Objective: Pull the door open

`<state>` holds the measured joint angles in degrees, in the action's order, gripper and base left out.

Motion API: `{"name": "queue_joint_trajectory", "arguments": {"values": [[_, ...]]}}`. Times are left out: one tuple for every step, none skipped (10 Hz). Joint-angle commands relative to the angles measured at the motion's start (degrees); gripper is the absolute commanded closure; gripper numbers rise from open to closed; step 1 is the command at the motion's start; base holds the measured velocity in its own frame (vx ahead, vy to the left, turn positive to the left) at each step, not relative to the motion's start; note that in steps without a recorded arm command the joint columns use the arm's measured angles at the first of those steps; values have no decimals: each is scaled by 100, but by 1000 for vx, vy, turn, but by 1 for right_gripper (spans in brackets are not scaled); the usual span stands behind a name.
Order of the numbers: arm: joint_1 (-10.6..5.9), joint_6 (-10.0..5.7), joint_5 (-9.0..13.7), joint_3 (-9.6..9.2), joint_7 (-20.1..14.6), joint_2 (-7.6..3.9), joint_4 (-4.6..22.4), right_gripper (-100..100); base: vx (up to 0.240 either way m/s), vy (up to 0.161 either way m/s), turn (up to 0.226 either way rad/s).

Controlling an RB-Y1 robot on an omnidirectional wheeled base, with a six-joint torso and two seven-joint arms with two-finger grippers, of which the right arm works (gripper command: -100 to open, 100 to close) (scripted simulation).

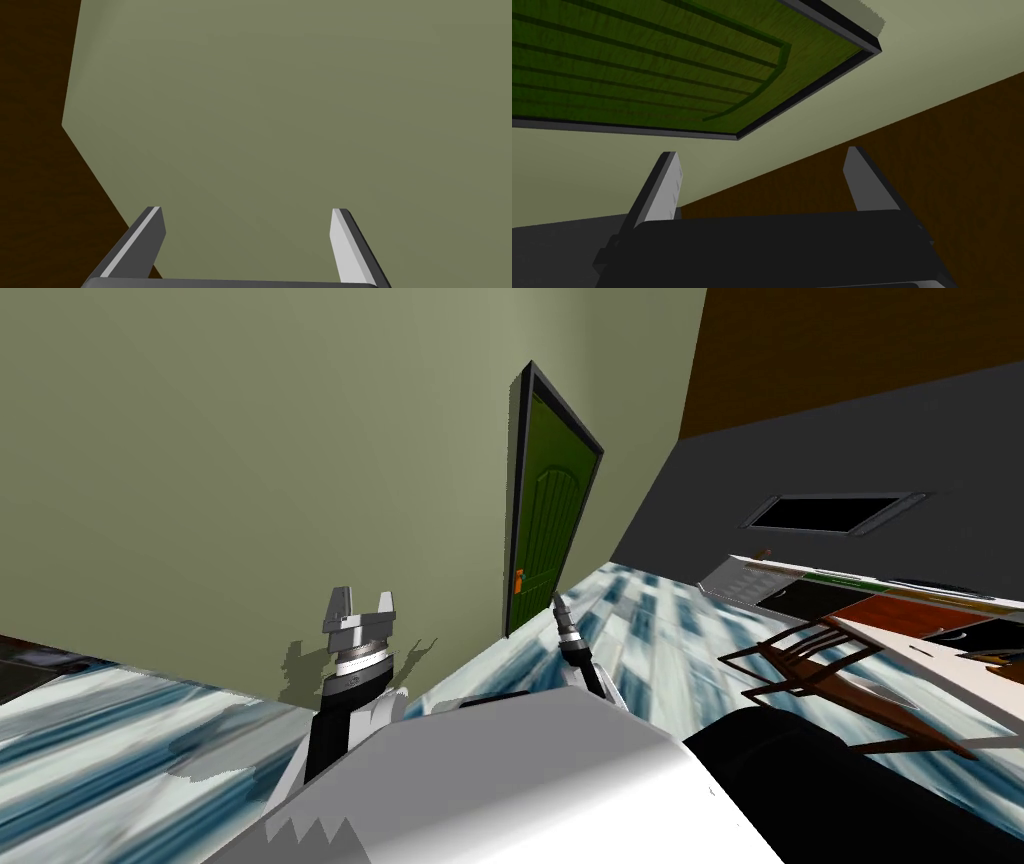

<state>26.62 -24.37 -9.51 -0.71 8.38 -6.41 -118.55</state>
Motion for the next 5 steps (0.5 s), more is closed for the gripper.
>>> {"name": "queue_joint_trajectory", "arguments": {"values": [[-76,-32,-121,17,163,-74,190,-100,99,-56,68],[-119,-57,-200,21,265,-114,308,-100,83,-66,75],[-162,-82,-279,24,367,-155,427,-100,92,-53,81],[-207,-109,-362,28,474,-197,551,-100,103,-62,66],[-253,-135,-446,32,582,-239,677,-100,89,-64,79]]}}
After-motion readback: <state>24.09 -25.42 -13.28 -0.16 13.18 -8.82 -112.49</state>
